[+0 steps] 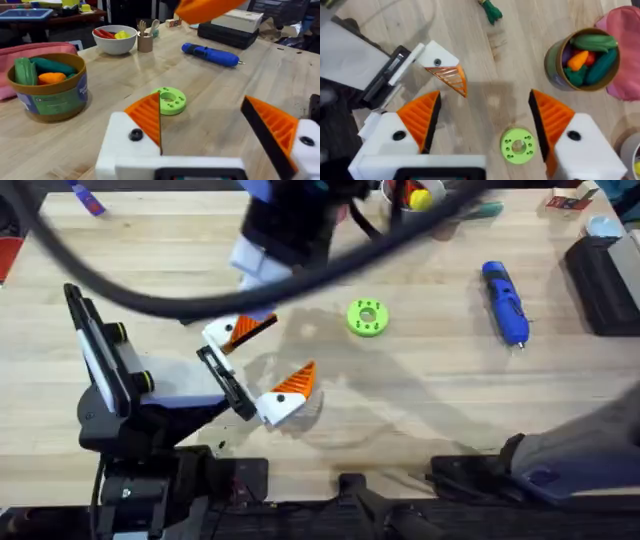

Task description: Pick up the gripper from the table and insert it into the empty holder that is missing its gripper. Then pick up a screw, insert it into the mounting hole, and use the screwdriver to tighten it. Finally, clean up the table by picking up the vegetable and placing it into the bucket.

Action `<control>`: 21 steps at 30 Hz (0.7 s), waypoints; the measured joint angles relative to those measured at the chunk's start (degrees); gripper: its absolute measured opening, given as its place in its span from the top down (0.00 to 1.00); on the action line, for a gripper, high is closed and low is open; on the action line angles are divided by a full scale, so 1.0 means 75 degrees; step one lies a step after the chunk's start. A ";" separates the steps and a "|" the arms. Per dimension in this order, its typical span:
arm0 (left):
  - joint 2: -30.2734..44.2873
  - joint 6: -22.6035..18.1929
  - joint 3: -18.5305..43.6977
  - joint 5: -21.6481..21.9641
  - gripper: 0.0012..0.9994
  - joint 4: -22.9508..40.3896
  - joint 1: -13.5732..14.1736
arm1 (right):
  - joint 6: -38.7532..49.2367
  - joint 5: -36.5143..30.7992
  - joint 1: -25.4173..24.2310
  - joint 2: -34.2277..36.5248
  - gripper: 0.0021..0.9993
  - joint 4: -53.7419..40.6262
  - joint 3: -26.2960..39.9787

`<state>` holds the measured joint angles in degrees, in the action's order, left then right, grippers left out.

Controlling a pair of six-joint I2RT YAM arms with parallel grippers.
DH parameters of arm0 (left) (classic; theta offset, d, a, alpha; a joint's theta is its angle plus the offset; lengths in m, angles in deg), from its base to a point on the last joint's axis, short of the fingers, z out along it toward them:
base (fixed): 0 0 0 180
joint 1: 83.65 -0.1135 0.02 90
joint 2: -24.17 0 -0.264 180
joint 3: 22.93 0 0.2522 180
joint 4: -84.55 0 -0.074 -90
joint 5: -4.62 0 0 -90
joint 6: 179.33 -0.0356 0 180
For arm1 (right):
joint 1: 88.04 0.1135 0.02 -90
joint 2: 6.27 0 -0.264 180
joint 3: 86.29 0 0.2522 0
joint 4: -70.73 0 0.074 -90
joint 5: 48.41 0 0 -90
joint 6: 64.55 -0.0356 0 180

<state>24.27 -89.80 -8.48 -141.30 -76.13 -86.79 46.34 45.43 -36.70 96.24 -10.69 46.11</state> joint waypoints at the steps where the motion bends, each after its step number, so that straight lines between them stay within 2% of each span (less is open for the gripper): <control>1: 0.0000 0.0000 0.0000 -0.0002 0.01 0.0000 0.0000 | -0.0086 0.0013 -0.0048 -0.0251 0.01 0.0310 -0.0443; 5: 0.0000 -0.0001 0.0000 0.0000 0.01 0.0000 0.0000 | -0.0747 0.0043 -0.0474 -0.1455 0.01 0.1396 -0.2351; 8: 0.0000 -0.0001 0.0000 -0.0002 0.01 0.0000 0.0000 | -0.1426 0.0046 -0.1090 -0.2358 0.01 0.1533 -0.3421; 14: -0.0003 -0.0003 0.0000 0.0000 0.01 0.0000 0.0000 | -0.2791 0.0037 -0.2353 -0.3647 0.01 0.1552 -0.4769; 21: 0.0000 -0.0002 0.0000 -0.0001 0.01 0.0000 0.0000 | -0.3783 0.0040 -0.3785 -0.4543 0.01 0.1905 -0.6163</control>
<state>24.27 -89.82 -8.48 -141.30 -76.13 -86.79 17.97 45.74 -65.08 62.17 3.60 -0.11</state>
